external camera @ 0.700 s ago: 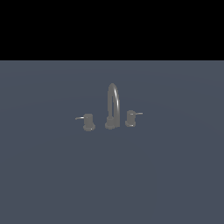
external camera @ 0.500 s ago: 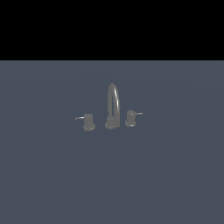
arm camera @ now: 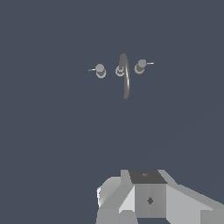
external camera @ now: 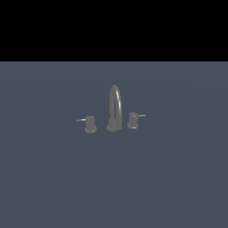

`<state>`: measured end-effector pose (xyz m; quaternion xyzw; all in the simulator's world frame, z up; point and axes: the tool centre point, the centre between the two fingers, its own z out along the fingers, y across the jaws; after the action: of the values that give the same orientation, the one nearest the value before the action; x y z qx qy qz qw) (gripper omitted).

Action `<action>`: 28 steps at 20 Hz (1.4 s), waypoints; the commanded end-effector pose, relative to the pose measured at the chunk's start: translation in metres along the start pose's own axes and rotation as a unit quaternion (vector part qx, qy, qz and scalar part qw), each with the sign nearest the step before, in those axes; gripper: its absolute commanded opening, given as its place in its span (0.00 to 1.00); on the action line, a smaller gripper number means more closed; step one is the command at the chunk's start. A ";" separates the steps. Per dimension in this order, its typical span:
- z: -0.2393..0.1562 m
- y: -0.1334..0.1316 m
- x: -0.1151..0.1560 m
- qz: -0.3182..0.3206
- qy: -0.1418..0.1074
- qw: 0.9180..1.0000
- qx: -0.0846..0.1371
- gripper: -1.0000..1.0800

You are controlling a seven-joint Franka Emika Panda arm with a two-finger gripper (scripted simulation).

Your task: Turn on the faucet by rotating a designated handle.

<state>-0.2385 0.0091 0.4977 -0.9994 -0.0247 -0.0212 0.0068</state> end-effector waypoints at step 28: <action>0.079 0.037 0.148 0.235 -0.005 0.972 -0.010 0.00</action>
<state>-0.0980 -0.0163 0.4335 -0.9814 0.1915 -0.0145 0.0018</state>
